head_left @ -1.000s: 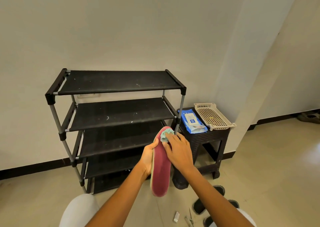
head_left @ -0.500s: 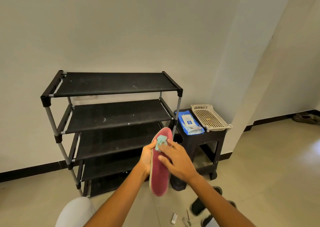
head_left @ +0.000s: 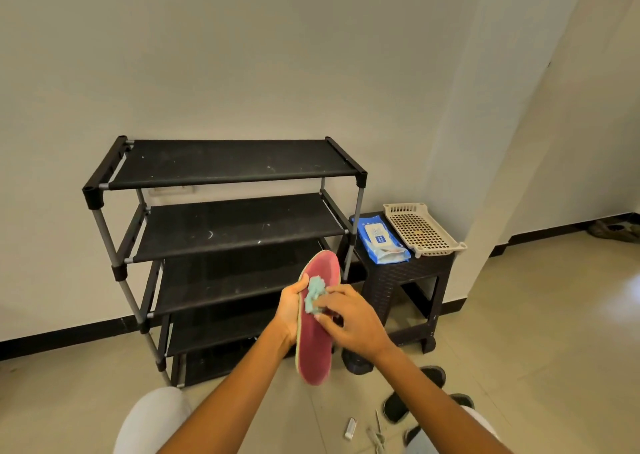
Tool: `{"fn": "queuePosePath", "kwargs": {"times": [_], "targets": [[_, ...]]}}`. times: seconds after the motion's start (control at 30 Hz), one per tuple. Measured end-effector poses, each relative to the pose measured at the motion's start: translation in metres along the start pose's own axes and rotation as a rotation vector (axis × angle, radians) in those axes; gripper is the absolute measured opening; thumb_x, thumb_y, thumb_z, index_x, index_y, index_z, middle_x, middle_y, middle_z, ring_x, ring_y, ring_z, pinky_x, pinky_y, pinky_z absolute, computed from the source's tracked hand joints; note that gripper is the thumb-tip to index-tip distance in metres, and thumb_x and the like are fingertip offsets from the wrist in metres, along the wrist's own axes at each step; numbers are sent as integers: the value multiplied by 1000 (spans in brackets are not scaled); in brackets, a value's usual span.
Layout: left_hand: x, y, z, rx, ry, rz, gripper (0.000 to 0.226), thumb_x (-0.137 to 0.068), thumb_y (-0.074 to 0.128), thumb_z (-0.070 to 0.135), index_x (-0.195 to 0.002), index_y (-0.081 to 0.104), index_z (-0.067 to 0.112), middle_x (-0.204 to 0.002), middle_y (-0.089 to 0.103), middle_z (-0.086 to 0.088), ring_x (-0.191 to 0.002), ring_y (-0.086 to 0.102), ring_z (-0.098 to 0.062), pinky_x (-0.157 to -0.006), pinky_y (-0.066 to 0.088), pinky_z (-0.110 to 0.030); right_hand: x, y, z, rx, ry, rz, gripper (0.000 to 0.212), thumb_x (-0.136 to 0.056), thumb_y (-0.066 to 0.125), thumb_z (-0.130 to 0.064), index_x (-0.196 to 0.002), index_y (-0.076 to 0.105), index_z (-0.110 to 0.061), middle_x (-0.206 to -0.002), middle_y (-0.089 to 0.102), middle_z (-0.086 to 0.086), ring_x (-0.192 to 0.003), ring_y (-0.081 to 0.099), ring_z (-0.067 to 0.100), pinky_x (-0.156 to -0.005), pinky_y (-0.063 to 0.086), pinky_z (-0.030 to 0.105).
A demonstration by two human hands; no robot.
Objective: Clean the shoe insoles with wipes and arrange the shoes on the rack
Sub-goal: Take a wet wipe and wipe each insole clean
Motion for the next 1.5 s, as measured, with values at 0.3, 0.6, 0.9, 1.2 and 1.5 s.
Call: {"fn": "queuePosePath", "kwargs": {"times": [0.3,0.6,0.9,1.2,1.5], "targets": [[3,17,-1,98,48,-32,42,-94,46,31,-126,53,3,-116,63,-24,-99,63,-40,-94,45,-58,-44,-37,45,-173,411,276,32,-94,54,-19,-126,53,-14,-120,47,1,-110,47,9,-92,47,25],[-3,-7,13,59,15,14,57,-85,51,46,-115,59,-2,-95,67,-21,-80,67,-30,-76,57,-37,-19,10,-6,103,-89,68,27,-90,48,-24,-109,67,-27,-104,67,-10,-97,56,9,-83,46,27],[4,16,11,33,73,-43,40,-97,40,36,-117,57,6,-88,70,-17,-70,70,-28,-59,57,-38,-54,-20,28,187,206,190,26,-94,52,-26,-118,64,-24,-107,67,-2,-101,53,14,-85,40,26],[2,14,10,-6,11,-55,42,-94,41,38,-106,61,3,-80,70,-15,-67,69,-26,-63,56,-35,-35,-20,0,-25,80,188,26,-86,46,-36,-83,64,-17,-80,60,-5,-78,50,7,-71,41,25],[1,5,17,33,54,-65,62,-91,39,57,-112,60,3,-85,68,-14,-74,67,-25,-66,58,-34,-39,4,-2,12,55,-1,26,-94,48,-29,-114,65,-24,-108,65,-5,-102,55,10,-92,43,32]]}}
Point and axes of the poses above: each hand's wrist, its own x-axis away from the middle knuckle, its own y-axis out of the palm, z = x × y, the point moved 6 cm from there along -x, towards the middle knuckle
